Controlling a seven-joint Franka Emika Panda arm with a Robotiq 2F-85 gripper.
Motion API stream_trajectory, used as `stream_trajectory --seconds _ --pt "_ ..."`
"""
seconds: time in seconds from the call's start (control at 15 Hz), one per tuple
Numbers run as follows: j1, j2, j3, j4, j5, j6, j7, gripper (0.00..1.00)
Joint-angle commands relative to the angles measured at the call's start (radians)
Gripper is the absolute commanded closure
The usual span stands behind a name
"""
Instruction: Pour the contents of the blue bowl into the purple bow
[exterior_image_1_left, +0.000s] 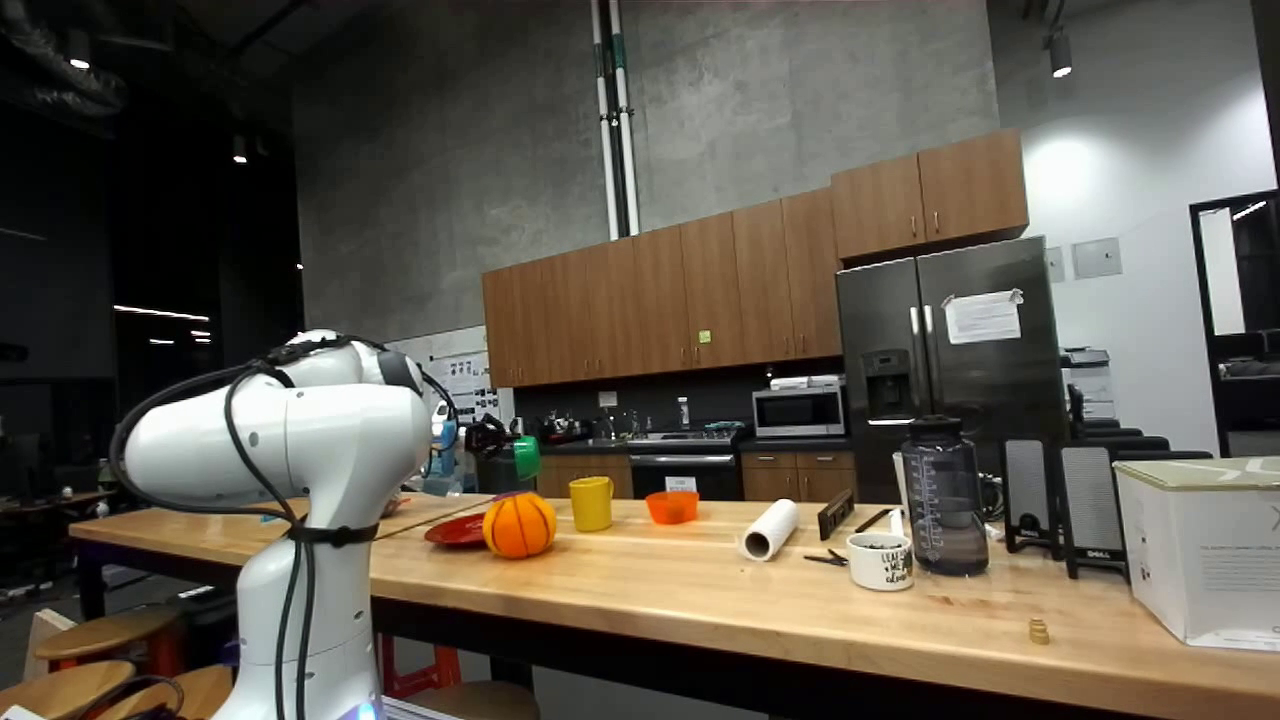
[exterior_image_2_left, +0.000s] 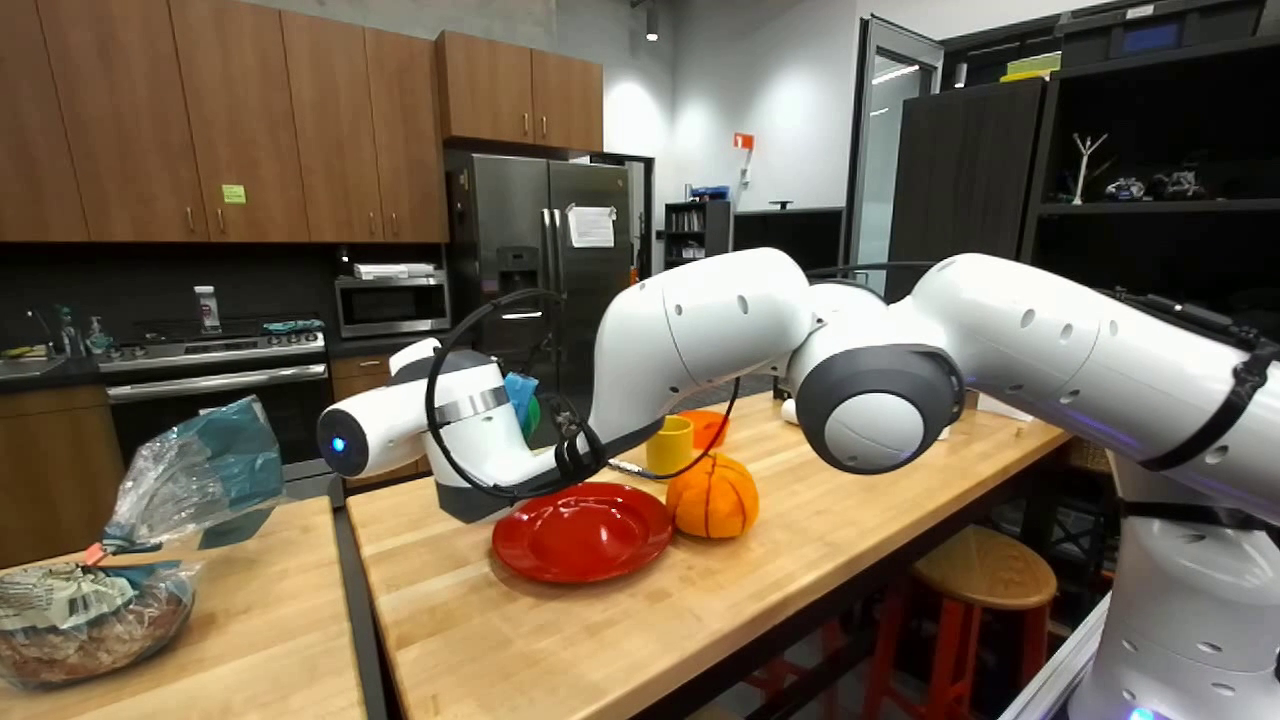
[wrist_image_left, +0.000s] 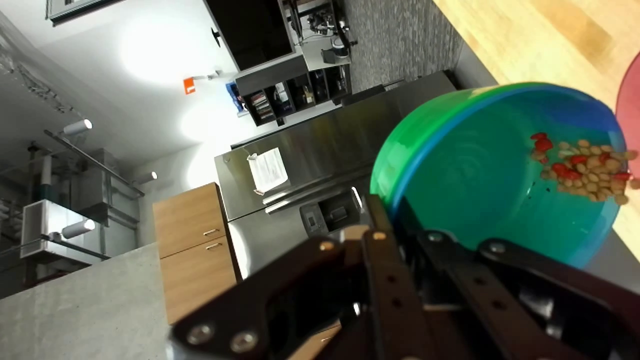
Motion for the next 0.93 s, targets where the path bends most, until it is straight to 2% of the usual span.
stream_trajectory --seconds 0.0,0.87 --pt "0.028 -0.035 -0.023 -0.062 -0.029 -0.018 0.046 0.98" --pt "0.064 -0.043 -0.048 -0.114 -0.073 -0.049 0.13 0.98"
